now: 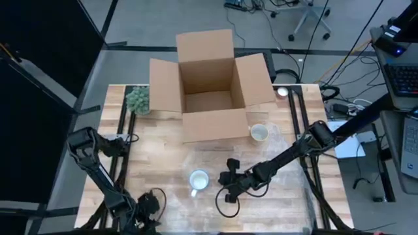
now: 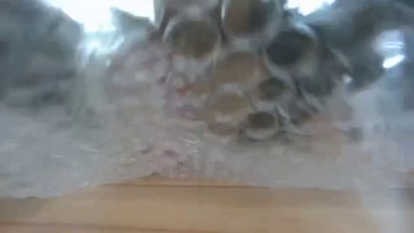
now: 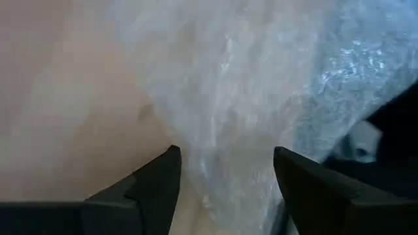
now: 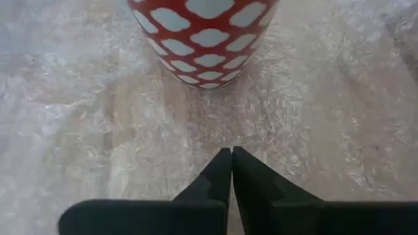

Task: Wrap mug
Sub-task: Wrap the red cup in the bubble wrap

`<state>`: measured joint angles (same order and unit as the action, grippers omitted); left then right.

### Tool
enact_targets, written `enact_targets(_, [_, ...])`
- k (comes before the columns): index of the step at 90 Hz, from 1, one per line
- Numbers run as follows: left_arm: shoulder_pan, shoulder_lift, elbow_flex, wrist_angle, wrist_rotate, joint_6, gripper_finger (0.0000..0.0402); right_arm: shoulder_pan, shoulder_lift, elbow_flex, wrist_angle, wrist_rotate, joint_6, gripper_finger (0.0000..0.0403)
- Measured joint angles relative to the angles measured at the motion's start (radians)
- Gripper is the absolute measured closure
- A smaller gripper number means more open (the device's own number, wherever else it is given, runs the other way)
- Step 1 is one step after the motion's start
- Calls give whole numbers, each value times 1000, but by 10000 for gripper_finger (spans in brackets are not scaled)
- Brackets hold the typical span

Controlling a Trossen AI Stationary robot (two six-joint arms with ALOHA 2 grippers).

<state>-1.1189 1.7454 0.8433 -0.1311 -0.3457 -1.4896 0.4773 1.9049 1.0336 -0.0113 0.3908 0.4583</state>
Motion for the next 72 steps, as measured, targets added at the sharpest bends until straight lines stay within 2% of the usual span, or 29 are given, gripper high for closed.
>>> enact_targets(7, [0,-11,-2,13,28,-2,184,-1,0,0,0,0,0,403])
enact_targets(15, [4,-51,-2,11,129,-38,217,-1,0,0,0,0,0,403])
enact_targets(26, [5,-135,-2,2,227,-54,294,-1,0,0,0,2,0,403])
enact_targets(40, [7,-276,-2,-99,241,-86,388,-12,0,0,1,4,-4,403])
enact_targets(53, [7,-364,-2,-244,213,-110,393,-33,0,0,0,5,-44,403])
enact_targets(72, [7,-379,-2,-369,206,-113,401,-98,2,0,-67,-3,-47,403])
